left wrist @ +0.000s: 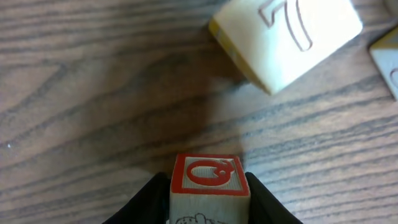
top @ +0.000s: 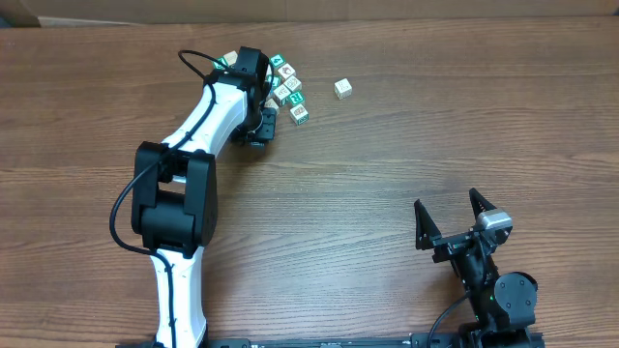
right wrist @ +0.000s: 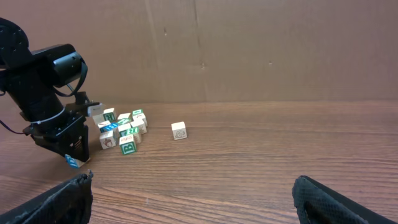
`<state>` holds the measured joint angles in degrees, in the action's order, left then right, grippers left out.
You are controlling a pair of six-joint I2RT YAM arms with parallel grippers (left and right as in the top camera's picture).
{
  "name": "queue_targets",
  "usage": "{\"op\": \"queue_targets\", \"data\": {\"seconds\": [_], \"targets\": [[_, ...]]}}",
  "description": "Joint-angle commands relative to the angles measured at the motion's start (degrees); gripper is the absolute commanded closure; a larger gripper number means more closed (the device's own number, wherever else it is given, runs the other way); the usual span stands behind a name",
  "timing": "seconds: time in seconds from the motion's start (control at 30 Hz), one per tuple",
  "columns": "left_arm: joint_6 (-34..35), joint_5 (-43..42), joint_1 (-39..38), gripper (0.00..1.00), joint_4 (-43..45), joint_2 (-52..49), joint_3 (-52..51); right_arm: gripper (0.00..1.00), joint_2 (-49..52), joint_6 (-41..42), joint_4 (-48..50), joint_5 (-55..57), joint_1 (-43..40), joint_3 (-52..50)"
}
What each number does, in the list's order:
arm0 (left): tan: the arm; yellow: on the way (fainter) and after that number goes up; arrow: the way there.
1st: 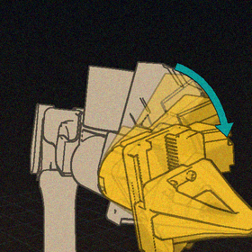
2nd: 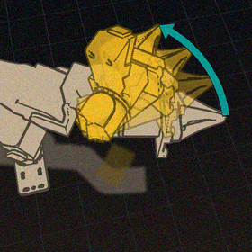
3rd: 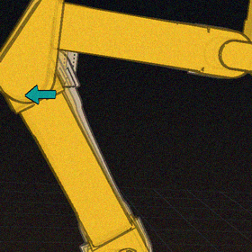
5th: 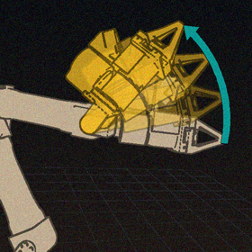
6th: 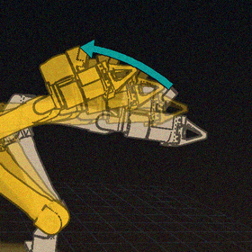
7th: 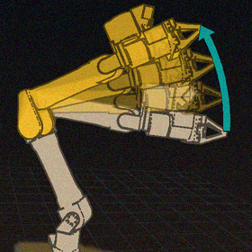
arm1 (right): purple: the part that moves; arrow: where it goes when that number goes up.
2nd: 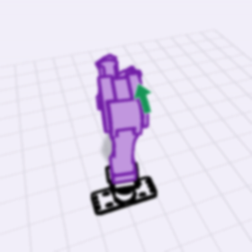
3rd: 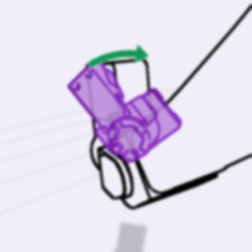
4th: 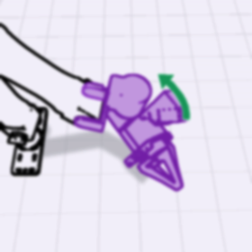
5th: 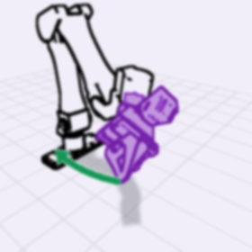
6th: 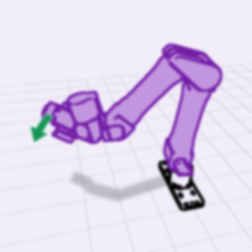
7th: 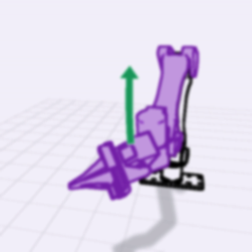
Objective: Form a horizontal line
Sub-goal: 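Close the left gripper on the red-printed ice-cream block, then lift the held red block up out of the cluster with the left gripper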
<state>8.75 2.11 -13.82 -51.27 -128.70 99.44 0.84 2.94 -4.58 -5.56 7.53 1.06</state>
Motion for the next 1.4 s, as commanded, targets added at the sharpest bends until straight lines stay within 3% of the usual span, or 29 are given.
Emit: {"op": "queue_targets", "data": {"seconds": [0.0,0.37,0.47,0.57,0.7,1.37], "targets": [[2.0,3.5,-1.4,0.69,-1.3,-0.4,-0.4,0.0,-0.7,-0.2,0.2,0.4,-0.3,-0.6],[8.2,9.7,-4.4,0.71,-5.8,-0.4,-0.4,0.0,-0.7,-0.2,0.2,0.4,-0.3,-0.6],[8.2,9.7,-4.4,0.65,-5.4,-0.4,-0.4,0.0,-0.7,-0.2,0.2,0.4,-0.3,-0.6],[8.2,9.7,-4.2,0.52,-5.0,-0.4,-0.4,0.0,-0.7,-0.2,0.2,0.4,-0.3,-0.6],[8.2,9.7,-4.1,0.5,-4.7,-0.4,-0.4,0.0,-0.7,-0.2,0.2,0.4,-0.3,-0.6],[6.5,8.4,-4.1,0.56,-3.8,-0.4,-0.3,0.0,-0.7,-0.2,0.2,0.4,-0.3,-0.6]]}}
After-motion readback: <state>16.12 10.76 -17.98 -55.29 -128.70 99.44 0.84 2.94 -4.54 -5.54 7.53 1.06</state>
